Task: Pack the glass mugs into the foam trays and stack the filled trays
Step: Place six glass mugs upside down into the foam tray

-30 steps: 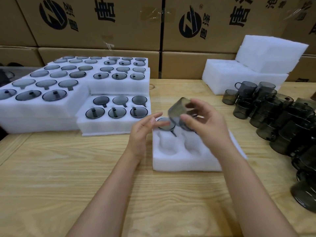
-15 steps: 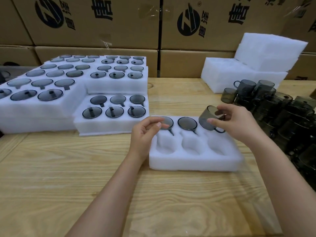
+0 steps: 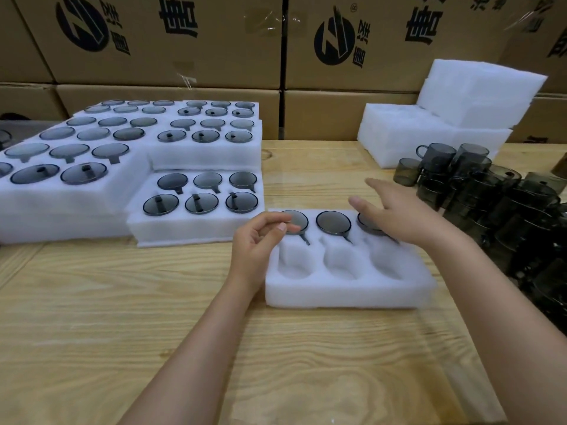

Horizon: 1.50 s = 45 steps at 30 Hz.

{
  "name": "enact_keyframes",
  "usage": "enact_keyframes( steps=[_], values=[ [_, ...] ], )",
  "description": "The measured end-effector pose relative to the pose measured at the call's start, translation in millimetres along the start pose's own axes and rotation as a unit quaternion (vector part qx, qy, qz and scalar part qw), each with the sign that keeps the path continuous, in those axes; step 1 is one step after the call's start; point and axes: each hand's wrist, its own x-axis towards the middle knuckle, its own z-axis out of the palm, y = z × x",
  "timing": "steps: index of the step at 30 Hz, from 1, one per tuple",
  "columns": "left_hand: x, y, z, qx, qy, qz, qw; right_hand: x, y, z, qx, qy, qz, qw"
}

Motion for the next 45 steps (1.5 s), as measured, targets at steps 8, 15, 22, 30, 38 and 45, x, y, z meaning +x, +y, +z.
enact_keyframes(
  steps=[8, 15, 22, 30, 38, 45],
  values=[
    [-2, -2, 1, -0.014, 0.005, -0.010, 1.000, 2, 7, 35, -0.115, -0.107, 0.004, 0.988],
    [-2, -2, 4, -0.011, 0.022, -0.017, 1.000, 9, 18, 14, 0.101, 0.088, 0.043, 0.990],
    [-2, -2, 7, 0.002, 0.039, -0.027, 0.999, 36, 82, -65, -0.339, 0.159, 0.239, 0.896],
    [-2, -2, 7, 0.006, 0.036, -0.027, 0.999, 43, 98, -66, -0.394, 0.101, 0.253, 0.877],
    [-3, -1, 6, -0.002, 0.026, -0.026, 0.999, 37, 67, -69, -0.301, 0.182, 0.225, 0.909],
    [-5, 5, 5, 0.033, 0.025, 0.002, 0.999, -11, -43, -54, -0.056, 0.153, 0.035, 0.986]
  ],
)
